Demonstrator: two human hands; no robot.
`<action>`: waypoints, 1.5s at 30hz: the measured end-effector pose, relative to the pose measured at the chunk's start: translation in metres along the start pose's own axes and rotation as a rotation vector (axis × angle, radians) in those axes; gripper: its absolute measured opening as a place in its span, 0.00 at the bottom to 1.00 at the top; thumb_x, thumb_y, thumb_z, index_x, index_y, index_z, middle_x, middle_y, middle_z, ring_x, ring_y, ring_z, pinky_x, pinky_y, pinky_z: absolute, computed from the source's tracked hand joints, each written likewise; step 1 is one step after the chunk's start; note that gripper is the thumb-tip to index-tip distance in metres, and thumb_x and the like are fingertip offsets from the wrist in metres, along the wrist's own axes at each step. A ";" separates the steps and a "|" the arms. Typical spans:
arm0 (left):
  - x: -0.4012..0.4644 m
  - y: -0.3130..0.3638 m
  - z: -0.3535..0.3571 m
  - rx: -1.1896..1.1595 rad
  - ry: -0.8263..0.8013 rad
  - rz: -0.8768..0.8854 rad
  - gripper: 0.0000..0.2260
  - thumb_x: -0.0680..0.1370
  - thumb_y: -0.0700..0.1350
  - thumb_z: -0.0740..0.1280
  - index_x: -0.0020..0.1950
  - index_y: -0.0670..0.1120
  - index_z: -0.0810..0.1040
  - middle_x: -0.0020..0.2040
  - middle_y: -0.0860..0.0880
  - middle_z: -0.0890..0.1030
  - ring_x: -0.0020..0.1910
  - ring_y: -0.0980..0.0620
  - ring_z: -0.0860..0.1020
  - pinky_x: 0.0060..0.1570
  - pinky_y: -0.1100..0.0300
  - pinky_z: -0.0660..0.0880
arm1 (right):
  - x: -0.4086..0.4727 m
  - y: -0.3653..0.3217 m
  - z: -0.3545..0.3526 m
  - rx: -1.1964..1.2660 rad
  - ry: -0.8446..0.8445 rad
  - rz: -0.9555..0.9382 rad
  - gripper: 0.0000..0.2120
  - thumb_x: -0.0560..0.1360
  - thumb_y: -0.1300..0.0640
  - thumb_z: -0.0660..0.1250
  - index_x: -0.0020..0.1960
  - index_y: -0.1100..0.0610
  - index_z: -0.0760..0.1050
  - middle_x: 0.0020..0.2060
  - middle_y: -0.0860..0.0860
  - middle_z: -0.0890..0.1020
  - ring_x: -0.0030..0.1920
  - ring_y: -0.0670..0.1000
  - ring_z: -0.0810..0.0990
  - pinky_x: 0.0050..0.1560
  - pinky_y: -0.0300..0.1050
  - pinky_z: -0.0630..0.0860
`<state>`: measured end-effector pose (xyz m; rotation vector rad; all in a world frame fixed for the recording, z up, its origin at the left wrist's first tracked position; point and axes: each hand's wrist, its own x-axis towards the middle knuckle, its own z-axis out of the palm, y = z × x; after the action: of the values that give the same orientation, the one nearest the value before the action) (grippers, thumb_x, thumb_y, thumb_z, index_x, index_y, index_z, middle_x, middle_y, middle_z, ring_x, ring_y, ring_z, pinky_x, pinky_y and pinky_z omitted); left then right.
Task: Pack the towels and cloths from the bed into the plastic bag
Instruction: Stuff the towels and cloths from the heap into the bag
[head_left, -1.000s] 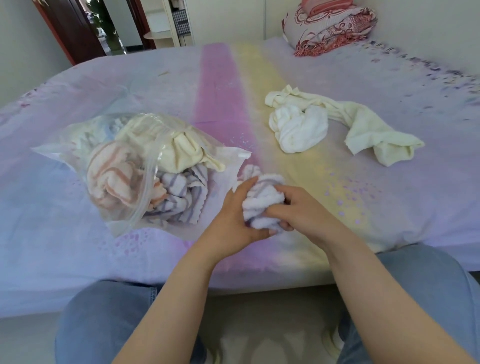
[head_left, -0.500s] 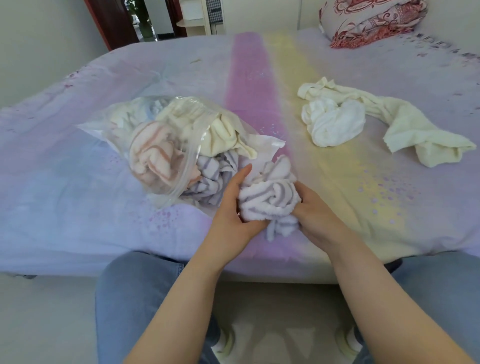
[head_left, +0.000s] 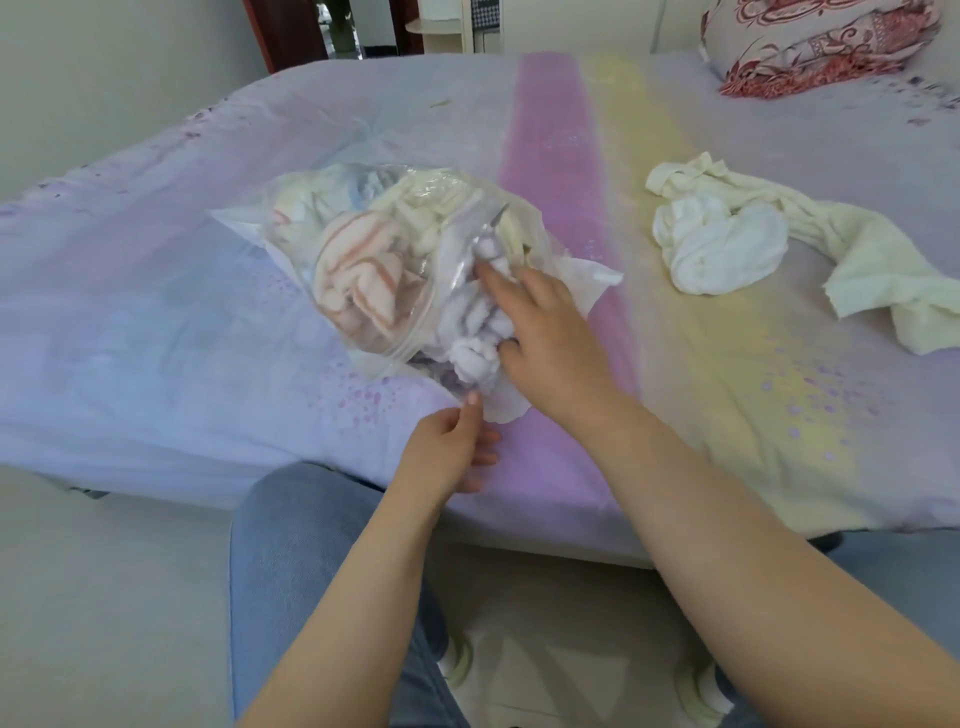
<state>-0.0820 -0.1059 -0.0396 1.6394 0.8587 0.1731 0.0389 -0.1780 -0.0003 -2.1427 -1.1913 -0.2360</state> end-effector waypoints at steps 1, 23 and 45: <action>0.003 0.001 0.003 0.009 0.043 0.015 0.20 0.81 0.58 0.57 0.48 0.43 0.79 0.46 0.47 0.85 0.45 0.48 0.83 0.44 0.49 0.82 | 0.005 -0.006 0.010 -0.065 -0.034 -0.030 0.28 0.74 0.55 0.54 0.74 0.51 0.63 0.73 0.57 0.65 0.73 0.60 0.61 0.70 0.52 0.61; -0.019 -0.003 -0.030 0.024 0.314 0.258 0.17 0.83 0.48 0.55 0.38 0.50 0.77 0.40 0.57 0.78 0.39 0.60 0.74 0.46 0.62 0.68 | 0.120 -0.047 0.101 -0.379 -0.638 0.221 0.34 0.76 0.63 0.62 0.77 0.57 0.51 0.76 0.54 0.42 0.70 0.65 0.63 0.64 0.61 0.71; -0.022 -0.010 -0.008 -0.044 0.298 0.214 0.17 0.84 0.49 0.54 0.37 0.52 0.74 0.38 0.57 0.76 0.43 0.53 0.74 0.50 0.58 0.70 | 0.094 -0.053 0.068 -0.149 -0.816 0.042 0.14 0.82 0.56 0.56 0.62 0.61 0.73 0.55 0.55 0.78 0.52 0.55 0.74 0.48 0.39 0.70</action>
<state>-0.1065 -0.1131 -0.0390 1.6867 0.8926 0.5937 0.0381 -0.0512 0.0146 -2.4721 -1.5866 0.6522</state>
